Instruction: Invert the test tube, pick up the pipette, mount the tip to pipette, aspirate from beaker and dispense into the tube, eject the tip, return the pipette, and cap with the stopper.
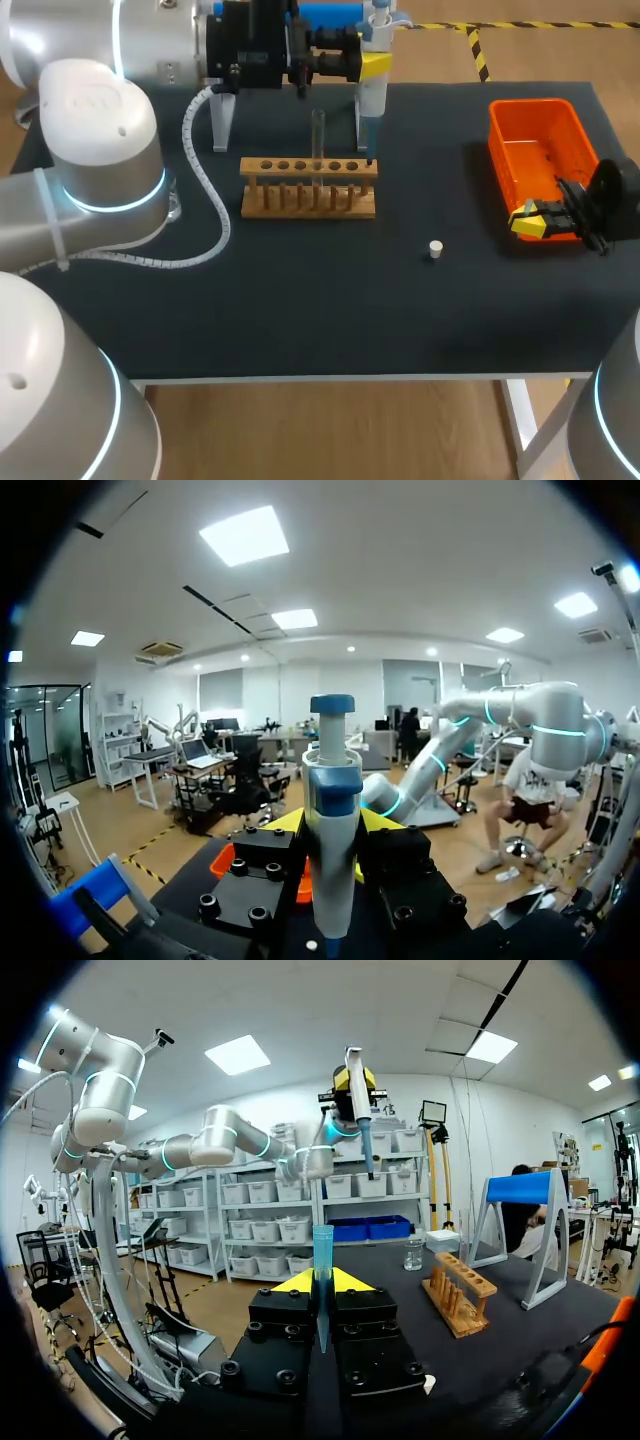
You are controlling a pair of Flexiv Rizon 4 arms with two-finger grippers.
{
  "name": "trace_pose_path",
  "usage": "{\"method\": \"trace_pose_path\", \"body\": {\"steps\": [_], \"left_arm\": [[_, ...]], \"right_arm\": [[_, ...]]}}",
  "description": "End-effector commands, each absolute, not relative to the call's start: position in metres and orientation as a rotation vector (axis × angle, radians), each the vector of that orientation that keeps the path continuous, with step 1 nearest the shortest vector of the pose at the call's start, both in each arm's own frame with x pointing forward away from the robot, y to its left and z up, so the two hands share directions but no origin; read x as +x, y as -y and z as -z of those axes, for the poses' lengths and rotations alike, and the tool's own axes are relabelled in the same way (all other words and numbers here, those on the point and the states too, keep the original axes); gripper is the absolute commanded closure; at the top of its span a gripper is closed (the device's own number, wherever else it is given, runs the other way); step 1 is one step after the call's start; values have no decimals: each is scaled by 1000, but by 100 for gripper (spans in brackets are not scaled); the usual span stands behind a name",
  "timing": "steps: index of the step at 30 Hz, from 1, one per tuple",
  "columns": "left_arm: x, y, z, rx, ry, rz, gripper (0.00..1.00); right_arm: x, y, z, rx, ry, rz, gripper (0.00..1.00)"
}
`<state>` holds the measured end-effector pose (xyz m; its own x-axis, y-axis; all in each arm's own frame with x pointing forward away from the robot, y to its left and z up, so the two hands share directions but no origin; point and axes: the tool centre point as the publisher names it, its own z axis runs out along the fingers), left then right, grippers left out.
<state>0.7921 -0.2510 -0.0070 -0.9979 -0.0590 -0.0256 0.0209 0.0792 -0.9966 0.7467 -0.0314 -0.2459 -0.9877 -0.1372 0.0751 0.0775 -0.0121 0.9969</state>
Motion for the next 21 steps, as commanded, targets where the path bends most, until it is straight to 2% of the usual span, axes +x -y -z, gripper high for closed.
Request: {"method": "trace_pose_path", "body": {"steps": [1,7,21], "left_arm": [[792,251,8,-41,-2256,2096,100],[792,251,8,-41,-2256,2096,100],[792,251,8,-41,-2256,2096,100]], "right_arm": [[746,32,246,64,2097,2132,100],[747,28,246,63,2106,2127,100],[769,-42,231,54,2133,2099,100]]}}
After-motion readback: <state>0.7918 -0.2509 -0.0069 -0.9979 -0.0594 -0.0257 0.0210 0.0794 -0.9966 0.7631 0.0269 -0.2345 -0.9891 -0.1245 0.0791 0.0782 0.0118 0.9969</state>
